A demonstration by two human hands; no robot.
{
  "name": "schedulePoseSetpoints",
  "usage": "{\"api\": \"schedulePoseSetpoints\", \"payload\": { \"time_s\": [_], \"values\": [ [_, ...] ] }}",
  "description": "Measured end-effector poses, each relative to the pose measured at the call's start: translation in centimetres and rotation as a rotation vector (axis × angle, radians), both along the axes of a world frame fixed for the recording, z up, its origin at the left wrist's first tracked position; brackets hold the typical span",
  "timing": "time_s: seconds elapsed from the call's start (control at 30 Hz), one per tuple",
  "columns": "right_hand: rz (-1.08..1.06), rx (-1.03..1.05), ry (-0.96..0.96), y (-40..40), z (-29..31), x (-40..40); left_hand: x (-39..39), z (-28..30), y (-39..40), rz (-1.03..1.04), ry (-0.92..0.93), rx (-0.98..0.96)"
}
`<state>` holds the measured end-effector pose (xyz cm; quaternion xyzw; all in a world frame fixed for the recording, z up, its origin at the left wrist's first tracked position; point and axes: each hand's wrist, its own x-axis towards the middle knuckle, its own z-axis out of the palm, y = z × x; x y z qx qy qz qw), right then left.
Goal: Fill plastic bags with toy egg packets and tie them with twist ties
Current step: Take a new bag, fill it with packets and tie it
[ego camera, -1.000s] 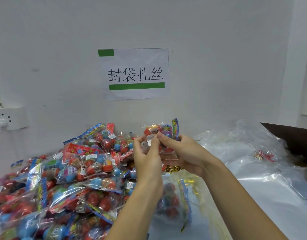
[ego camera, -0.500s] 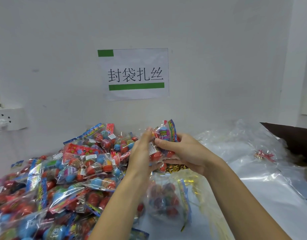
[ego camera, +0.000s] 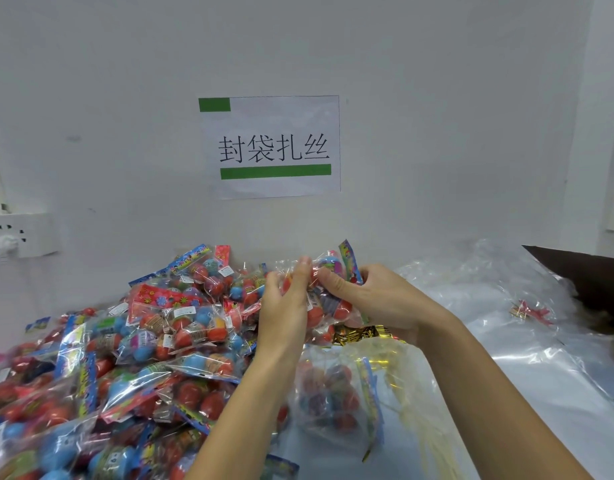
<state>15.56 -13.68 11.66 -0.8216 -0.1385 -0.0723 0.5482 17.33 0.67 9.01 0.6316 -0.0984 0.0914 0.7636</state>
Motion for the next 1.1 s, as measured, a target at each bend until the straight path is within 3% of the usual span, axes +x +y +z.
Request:
{"api": "schedulePoseSetpoints", "payload": {
  "time_s": [0.27, 0.4, 0.53, 0.63, 0.77, 0.9, 1.1],
  "values": [
    [-0.105, 0.144, -0.004, -0.1, -0.4, 0.5, 1.0, 0.0, 0.5, -0.239, 0.143, -0.095],
    [-0.169, 0.105, -0.077, 0.7, -0.4, 0.5, 0.7, 0.0, -0.1, -0.171, 0.168, -0.148],
    [-0.161, 0.025, -0.121, 1.3, -0.1, 0.1, 0.7, -0.2, -0.4, 0.04, 0.084, -0.095],
    [-0.067, 0.024, -0.023, 1.0, 0.1, 0.0, 0.4, -0.1, -0.2, 0.124, -0.003, -0.012],
    [0.008, 0.011, 0.024, 0.3, 0.0, -0.1, 0.2, 0.1, -0.1, 0.118, -0.099, 0.051],
    [0.088, 0.109, 0.042, -0.5, 0.0, -0.2, 0.6, -0.2, 0.0, 0.007, -0.115, 0.062],
    [0.202, 0.282, 0.084, -0.7, -0.3, 0.1, 0.5, -0.3, -0.3, 0.004, -0.173, 0.083]
  ]
}}
